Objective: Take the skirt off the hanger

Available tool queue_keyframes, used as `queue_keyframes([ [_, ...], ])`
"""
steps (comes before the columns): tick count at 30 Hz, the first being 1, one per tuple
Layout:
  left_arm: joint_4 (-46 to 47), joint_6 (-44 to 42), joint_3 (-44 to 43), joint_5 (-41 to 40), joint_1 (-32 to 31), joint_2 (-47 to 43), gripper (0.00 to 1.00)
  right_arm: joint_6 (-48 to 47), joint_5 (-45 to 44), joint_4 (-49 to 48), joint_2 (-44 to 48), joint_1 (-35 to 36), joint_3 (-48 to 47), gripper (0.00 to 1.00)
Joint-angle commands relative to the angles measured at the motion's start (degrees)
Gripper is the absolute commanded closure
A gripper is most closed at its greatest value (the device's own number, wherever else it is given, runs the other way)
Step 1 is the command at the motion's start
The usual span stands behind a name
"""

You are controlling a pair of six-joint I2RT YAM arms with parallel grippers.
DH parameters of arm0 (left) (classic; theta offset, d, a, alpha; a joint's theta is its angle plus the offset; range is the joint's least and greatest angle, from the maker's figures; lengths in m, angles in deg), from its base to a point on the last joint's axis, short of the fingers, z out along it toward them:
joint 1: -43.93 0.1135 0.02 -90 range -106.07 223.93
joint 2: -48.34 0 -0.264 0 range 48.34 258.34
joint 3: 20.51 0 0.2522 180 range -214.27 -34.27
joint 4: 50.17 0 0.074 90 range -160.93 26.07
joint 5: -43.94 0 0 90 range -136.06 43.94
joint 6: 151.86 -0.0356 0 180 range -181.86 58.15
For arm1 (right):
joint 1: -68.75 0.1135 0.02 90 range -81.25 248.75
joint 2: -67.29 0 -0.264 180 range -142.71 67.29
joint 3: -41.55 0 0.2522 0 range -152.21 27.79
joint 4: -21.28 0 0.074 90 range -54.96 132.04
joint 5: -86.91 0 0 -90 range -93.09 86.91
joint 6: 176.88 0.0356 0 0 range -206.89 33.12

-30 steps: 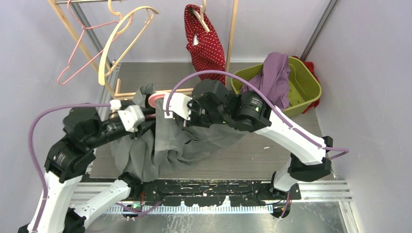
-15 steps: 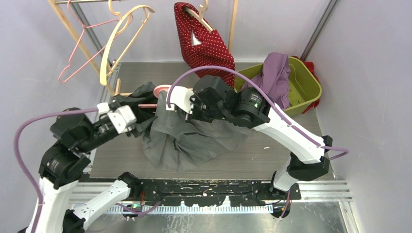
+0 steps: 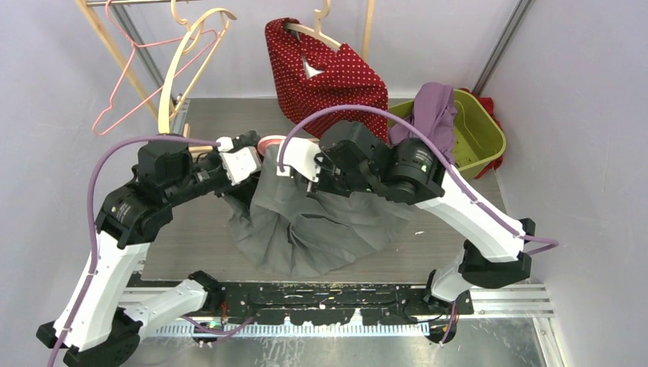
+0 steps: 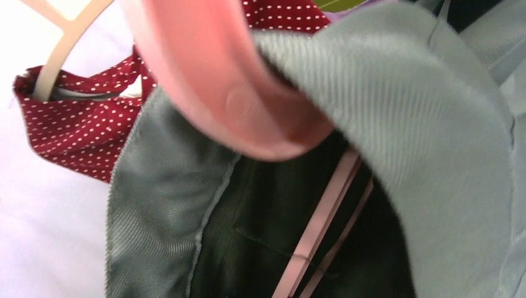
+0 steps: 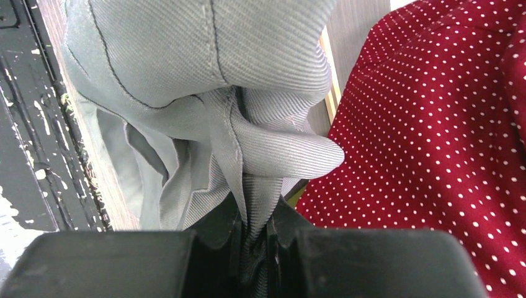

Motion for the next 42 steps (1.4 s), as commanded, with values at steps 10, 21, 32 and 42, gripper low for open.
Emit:
queue_keyframes([
  [10, -2.52, 4.03, -5.24, 22.20, -0.04, 4.35, 0.55, 1.13, 1.01, -0.34, 4.83, 0.28, -4.64, 0.99],
  [21, 0.72, 10.76, -4.24, 34.49, -0.08, 6.03, 0.44, 1.00, 2.44, 0.77, 5.47, 0.31, -4.89, 0.99],
  [32, 10.58, 13.97, 9.09, 36.23, -0.04, 6.89, 0.48, 1.00, 2.34, 1.08, 5.41, 0.32, -6.56, 0.99],
  [42, 13.13, 14.84, 7.66, 26.27, -0.07, 5.71, 1.00, -0.06, 0.60, -1.13, 6.16, 0.34, -4.15, 0.99],
])
